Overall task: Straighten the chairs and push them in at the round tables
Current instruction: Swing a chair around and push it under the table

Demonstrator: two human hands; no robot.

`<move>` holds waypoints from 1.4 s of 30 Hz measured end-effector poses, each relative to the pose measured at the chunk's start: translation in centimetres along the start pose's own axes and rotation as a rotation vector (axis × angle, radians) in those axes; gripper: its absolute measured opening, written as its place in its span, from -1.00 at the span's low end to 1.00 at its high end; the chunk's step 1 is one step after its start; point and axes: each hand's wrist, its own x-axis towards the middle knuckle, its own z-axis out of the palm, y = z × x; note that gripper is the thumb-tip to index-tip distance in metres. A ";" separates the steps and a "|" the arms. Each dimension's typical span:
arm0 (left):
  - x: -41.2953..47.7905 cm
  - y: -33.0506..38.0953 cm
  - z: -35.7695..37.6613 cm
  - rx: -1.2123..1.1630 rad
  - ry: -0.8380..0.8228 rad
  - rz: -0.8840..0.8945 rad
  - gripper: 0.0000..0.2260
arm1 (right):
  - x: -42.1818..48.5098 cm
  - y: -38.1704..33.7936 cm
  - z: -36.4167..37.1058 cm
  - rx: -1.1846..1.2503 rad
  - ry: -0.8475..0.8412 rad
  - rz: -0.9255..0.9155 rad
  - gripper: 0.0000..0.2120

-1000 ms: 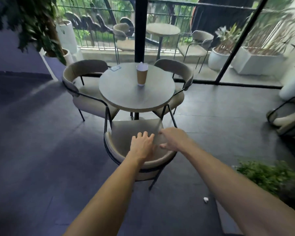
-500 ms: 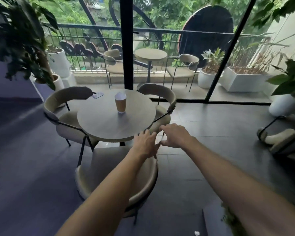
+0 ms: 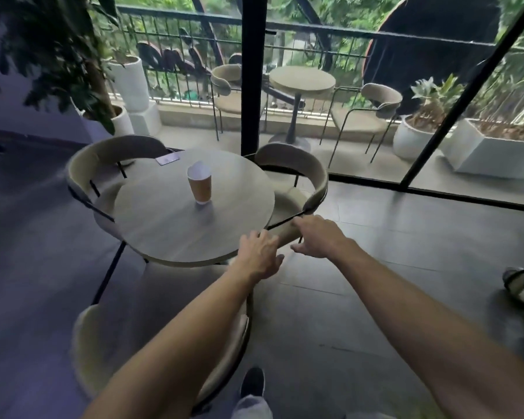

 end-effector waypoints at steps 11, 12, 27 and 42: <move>22.0 3.2 1.7 -0.022 -0.075 -0.015 -0.57 | 16.0 13.1 1.7 0.014 -0.181 -0.049 -0.58; 23.8 3.5 1.2 -0.032 -0.077 -0.016 -0.57 | 17.3 14.5 1.5 0.021 -0.182 -0.048 -0.60; 48.9 7.8 -0.7 -0.038 -0.228 -0.158 -0.53 | 39.2 32.5 0.0 -0.047 -0.214 -0.280 -0.51; 65.0 10.6 0.9 -0.370 -0.267 -0.719 -0.46 | 58.7 41.2 0.6 -0.242 -0.279 -0.818 -0.61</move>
